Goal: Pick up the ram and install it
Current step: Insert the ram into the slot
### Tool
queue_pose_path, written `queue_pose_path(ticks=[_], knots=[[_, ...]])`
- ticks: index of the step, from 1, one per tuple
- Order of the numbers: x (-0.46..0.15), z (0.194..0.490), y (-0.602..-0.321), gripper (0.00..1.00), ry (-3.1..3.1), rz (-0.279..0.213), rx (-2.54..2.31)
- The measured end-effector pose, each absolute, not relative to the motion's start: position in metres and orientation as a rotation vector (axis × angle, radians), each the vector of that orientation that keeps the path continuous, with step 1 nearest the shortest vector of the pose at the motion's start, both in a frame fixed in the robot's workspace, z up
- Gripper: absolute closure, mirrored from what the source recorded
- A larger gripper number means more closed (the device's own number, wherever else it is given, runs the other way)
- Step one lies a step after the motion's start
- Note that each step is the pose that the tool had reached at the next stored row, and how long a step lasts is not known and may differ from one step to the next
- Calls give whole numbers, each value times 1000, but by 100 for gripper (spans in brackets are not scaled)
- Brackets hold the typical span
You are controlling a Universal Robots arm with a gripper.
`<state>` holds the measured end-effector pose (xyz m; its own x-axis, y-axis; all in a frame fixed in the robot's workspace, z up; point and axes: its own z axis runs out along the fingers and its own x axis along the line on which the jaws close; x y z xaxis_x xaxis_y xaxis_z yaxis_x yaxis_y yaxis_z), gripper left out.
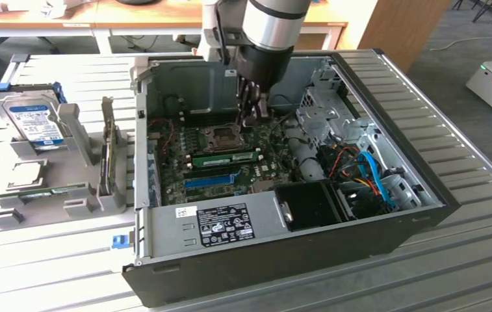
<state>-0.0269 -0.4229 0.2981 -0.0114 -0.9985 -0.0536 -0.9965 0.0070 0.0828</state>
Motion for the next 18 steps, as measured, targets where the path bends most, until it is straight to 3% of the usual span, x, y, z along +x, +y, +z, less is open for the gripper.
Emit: queue_pose_path(ticks=[18], knots=[[-27,311,-423,74,-2215,-151,2194]])
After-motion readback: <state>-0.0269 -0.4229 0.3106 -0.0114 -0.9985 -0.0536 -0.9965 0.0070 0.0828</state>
